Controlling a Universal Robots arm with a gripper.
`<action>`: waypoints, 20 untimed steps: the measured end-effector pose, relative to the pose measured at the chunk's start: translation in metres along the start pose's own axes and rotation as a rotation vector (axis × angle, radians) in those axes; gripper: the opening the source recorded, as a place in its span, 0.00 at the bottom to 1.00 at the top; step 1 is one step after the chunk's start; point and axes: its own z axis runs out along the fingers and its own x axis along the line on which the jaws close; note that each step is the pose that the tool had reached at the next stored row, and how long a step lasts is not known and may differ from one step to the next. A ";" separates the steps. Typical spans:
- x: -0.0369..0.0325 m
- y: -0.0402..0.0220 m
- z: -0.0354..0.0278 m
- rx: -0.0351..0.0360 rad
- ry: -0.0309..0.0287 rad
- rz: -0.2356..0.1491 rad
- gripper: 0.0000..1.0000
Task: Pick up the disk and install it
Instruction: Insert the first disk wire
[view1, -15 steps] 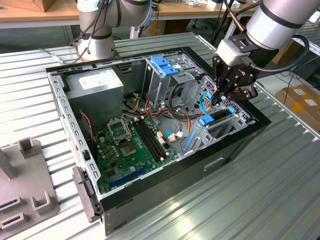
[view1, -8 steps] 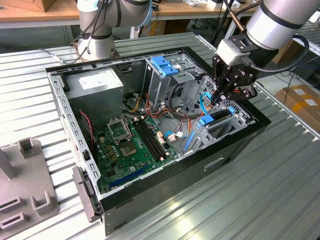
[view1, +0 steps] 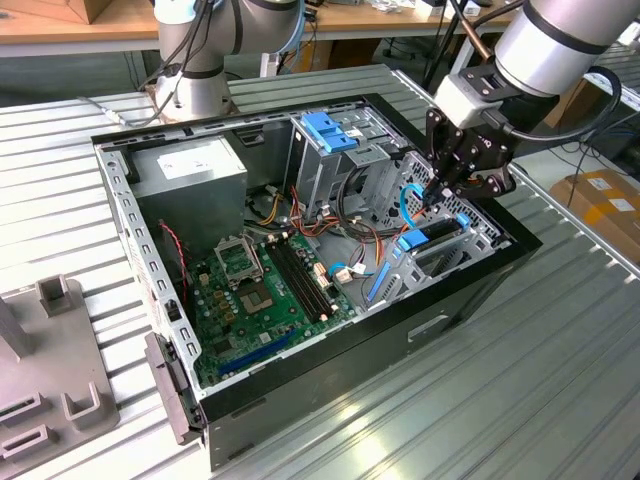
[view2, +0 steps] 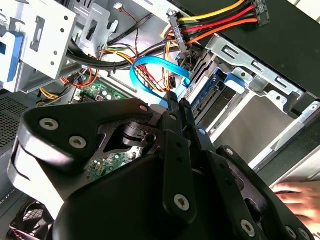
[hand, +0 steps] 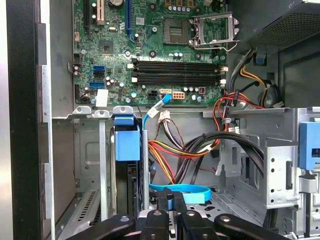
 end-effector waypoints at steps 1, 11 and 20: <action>0.0000 0.0000 -0.0002 0.0000 0.0002 0.000 0.16; 0.0105 -0.0002 -0.0016 0.0000 0.0003 0.000 0.16; 0.0145 0.0025 -0.0022 0.0000 0.0004 0.000 0.16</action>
